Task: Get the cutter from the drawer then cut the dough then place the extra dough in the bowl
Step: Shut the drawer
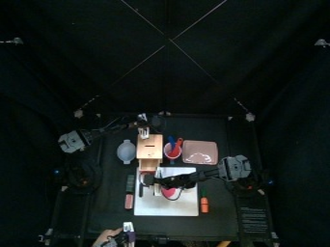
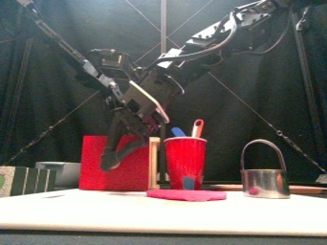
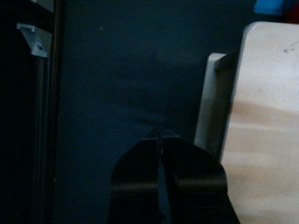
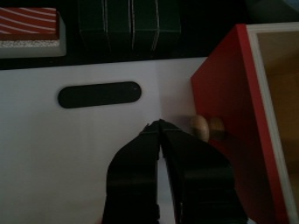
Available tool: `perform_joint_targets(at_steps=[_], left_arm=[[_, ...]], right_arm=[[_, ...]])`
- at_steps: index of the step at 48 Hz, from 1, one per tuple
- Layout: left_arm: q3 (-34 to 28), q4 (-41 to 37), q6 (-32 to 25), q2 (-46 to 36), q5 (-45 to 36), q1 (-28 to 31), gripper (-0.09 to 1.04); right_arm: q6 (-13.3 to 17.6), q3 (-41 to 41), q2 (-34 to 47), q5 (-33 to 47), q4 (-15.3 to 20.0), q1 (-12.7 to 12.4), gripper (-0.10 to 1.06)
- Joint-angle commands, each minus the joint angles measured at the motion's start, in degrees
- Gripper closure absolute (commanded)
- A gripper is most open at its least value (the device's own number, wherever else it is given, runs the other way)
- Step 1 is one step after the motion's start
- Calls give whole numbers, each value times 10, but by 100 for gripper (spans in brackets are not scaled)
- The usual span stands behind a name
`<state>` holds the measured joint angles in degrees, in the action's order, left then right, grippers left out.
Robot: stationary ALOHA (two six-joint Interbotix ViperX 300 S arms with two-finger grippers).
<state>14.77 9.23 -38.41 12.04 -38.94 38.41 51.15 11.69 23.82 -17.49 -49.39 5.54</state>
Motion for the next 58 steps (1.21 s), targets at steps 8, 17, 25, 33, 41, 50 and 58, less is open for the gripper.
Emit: perform_joint_targets(at_steps=[8,17,25,33,41,50,58], left_arm=[[-18,-1,-1,-5,2,-4,61],[-18,-1,-1,-4,4,-3,61],[-17,-1,-1,-4,4,-3,61],[-17,-1,-1,-4,4,-3,61],[-17,-1,-1,-2,4,-4,61],[-17,-1,0,0,4,-4,61],[-16,-1,0,0,4,-3,61]], right_arm=[[-1,-18,-12,-8,-4,-18,67],[-1,-21,-13,-9,-18,-27,67],[-1,-21,-13,-18,-26,-36,67],[-2,-22,-13,-25,-35,-44,67],[-1,-22,-12,-26,-44,-57,67],[-2,-25,-12,-27,-54,-71,67],[-2,-28,-12,-27,-64,-81,67]])
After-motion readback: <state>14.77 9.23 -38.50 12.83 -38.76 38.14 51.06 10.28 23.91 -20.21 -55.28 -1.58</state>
